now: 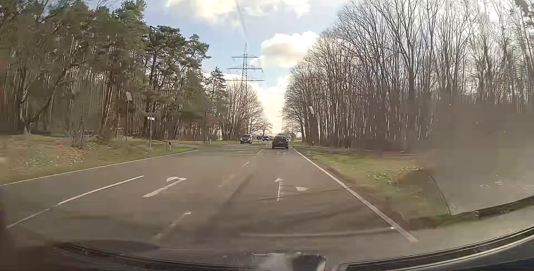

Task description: Follow the waypoints while adhering to traffic rules and regulations

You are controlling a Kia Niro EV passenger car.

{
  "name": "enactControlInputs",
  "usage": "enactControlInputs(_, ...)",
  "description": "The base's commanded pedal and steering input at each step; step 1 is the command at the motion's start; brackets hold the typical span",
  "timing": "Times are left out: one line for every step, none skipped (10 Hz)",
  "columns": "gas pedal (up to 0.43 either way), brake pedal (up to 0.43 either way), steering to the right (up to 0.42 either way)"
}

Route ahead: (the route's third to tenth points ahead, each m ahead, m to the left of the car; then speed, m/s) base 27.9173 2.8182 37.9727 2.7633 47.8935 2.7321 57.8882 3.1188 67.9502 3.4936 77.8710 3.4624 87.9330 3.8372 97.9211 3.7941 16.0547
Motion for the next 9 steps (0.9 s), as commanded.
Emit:
enactControlInputs(0.209,0.000,-0.001)
enactControlInputs(0.209,0.000,-0.001)
enactControlInputs(0.220,0.000,-0.001)
enactControlInputs(0.240,0.000,-0.001)
enactControlInputs(0.248,0.000,-0.001)
enactControlInputs(0.248,0.000,-0.001)
enactControlInputs(0.248,0.000,-0.001)
enactControlInputs(0.248,0.000,-0.001)
enactControlInputs(0.248,0.000,-0.001)
